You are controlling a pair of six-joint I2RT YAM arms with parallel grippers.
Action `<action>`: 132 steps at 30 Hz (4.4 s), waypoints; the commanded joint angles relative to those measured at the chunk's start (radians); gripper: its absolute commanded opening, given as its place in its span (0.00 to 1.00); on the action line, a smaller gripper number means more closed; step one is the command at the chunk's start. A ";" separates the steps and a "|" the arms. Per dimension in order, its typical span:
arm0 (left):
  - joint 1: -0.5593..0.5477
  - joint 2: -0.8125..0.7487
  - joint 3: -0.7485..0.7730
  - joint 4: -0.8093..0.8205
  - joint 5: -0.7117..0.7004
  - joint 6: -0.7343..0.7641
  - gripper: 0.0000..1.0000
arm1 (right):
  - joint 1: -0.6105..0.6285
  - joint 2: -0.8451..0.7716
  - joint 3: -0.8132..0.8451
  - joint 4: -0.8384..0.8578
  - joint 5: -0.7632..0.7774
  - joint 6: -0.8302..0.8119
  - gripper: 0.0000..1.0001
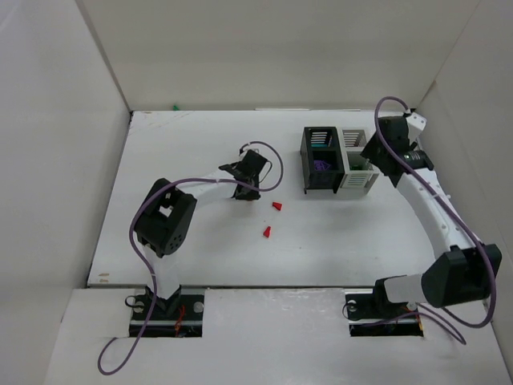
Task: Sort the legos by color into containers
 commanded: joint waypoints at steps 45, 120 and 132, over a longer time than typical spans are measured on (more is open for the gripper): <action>-0.160 0.707 1.291 0.614 0.412 0.121 0.22 | -0.035 -0.431 -0.271 0.042 0.017 0.130 0.65; -0.061 -1.025 -0.536 -0.136 -0.074 -0.342 0.99 | 0.597 0.514 -0.053 0.412 -0.332 -0.395 0.24; -0.061 -0.960 -0.547 -0.018 0.041 -0.264 0.99 | 0.550 0.247 -0.026 0.333 -0.302 -0.371 0.17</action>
